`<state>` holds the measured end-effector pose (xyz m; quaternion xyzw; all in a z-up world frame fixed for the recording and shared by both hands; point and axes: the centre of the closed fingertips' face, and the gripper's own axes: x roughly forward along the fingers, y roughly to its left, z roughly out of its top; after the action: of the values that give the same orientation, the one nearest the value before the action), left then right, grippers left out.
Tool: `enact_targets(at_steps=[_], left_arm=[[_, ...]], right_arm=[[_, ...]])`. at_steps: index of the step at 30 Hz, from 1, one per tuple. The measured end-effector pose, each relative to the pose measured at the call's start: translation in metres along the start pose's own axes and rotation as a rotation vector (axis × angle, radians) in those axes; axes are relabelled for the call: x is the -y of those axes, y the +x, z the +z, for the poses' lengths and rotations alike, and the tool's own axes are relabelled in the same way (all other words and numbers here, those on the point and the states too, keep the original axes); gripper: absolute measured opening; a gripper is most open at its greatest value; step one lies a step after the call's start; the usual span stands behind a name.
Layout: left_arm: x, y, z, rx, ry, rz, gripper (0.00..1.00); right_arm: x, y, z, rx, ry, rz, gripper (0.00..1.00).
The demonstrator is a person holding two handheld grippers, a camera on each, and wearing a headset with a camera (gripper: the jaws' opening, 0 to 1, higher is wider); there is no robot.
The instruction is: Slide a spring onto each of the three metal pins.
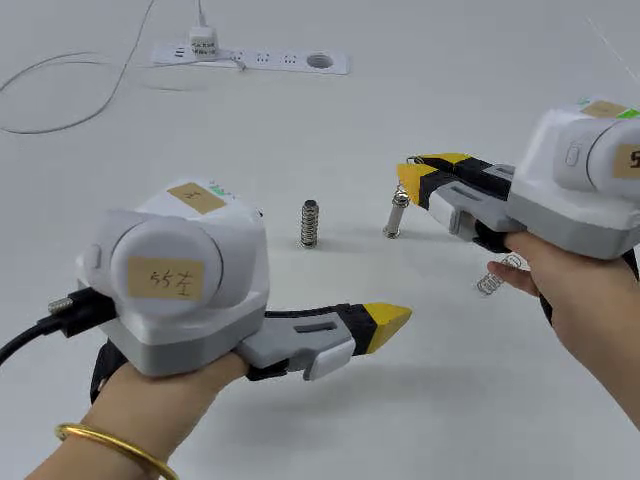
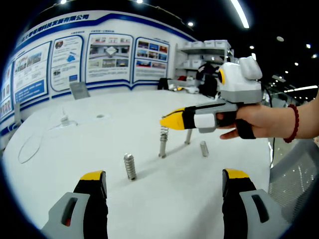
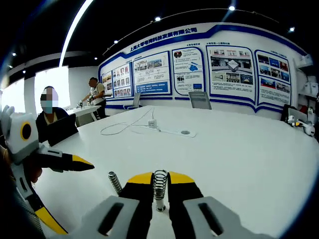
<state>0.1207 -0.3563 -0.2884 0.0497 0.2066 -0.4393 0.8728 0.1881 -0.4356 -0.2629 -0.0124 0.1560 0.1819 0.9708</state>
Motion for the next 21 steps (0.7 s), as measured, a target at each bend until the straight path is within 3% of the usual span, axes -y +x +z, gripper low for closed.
enact_targets(at_steps=[9, 21], left_arm=[[0.000, 0.000, 0.000, -0.003, 0.001, 0.000, 0.97], [0.000, 0.000, -0.001, -0.007, 0.003, -0.002, 0.97]], right_arm=[[-0.003, 0.004, -0.013, -0.043, -0.045, -0.005, 0.12], [-0.005, 0.006, -0.031, -0.102, -0.030, 0.003, 0.12]])
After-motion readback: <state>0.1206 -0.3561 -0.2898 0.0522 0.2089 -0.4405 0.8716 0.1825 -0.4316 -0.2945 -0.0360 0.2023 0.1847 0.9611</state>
